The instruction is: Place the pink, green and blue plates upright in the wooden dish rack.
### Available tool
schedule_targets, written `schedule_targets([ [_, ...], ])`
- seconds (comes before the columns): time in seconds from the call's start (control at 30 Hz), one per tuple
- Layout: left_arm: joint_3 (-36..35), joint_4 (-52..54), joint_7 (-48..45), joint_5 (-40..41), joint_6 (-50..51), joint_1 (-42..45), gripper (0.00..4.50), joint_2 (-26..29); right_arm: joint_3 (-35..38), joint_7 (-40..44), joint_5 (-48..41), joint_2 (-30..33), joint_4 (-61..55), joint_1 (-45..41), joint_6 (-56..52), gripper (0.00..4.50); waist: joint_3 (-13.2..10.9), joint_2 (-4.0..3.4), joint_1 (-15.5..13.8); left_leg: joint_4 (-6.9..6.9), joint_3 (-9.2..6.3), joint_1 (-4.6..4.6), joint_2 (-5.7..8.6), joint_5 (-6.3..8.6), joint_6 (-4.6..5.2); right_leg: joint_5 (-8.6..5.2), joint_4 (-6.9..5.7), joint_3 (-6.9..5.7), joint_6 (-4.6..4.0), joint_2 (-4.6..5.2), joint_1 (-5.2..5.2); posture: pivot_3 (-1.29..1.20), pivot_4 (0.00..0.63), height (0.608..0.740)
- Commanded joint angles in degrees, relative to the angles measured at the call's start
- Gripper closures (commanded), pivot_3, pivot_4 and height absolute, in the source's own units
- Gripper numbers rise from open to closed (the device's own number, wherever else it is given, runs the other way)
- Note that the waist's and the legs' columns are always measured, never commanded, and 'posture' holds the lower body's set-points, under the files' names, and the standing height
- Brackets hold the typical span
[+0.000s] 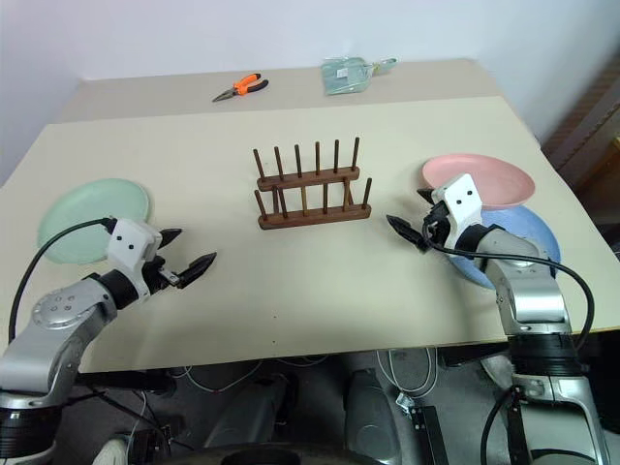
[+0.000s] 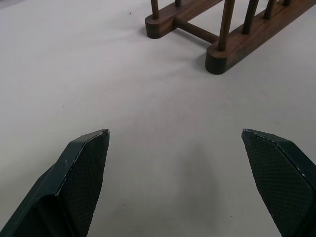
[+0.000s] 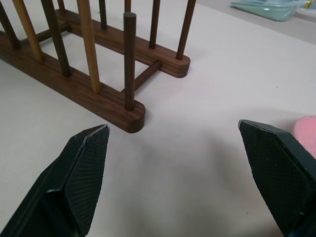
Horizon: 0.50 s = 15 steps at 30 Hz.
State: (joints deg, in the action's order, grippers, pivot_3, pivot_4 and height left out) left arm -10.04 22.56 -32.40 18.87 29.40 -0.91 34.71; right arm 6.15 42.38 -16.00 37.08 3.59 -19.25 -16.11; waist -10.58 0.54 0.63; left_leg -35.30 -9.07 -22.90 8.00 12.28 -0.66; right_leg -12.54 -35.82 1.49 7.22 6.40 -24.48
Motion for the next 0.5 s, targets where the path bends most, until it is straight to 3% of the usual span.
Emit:
schedule_targets([
  [0.03,0.4,-0.2,-0.1,-0.9,-1.5,0.7,0.09,0.2,0.1,-0.3,0.9,-0.3,-0.1,-1.9,2.2,0.21,0.0,0.00,0.0,0.00,0.00,0.00,0.00,0.00,0.00,0.00,0.00,0.00,0.00,0.01,0.00,0.00,0.150,0.739],
  [0.37,4.4,-8.7,-4.9,-0.9,-4.2,6.6,0.09,-0.3,-1.1,-1.1,1.1,-2.7,-2.3,-2.2,1.0,0.21,0.0,0.00,0.0,0.00,-0.02,0.00,0.00,0.00,0.00,0.01,0.01,-0.02,0.01,-0.05,0.01,0.00,0.150,0.739],
  [0.5,13.1,-23.2,-12.2,-5.1,-9.1,18.0,0.09,-1.7,-1.3,-4.0,2.5,-4.2,-4.7,-0.1,1.5,0.21,0.0,-0.01,-0.3,-0.01,-0.01,0.00,0.02,-0.01,0.00,0.01,0.00,-0.02,0.01,-0.04,0.02,0.00,0.150,0.739],
])
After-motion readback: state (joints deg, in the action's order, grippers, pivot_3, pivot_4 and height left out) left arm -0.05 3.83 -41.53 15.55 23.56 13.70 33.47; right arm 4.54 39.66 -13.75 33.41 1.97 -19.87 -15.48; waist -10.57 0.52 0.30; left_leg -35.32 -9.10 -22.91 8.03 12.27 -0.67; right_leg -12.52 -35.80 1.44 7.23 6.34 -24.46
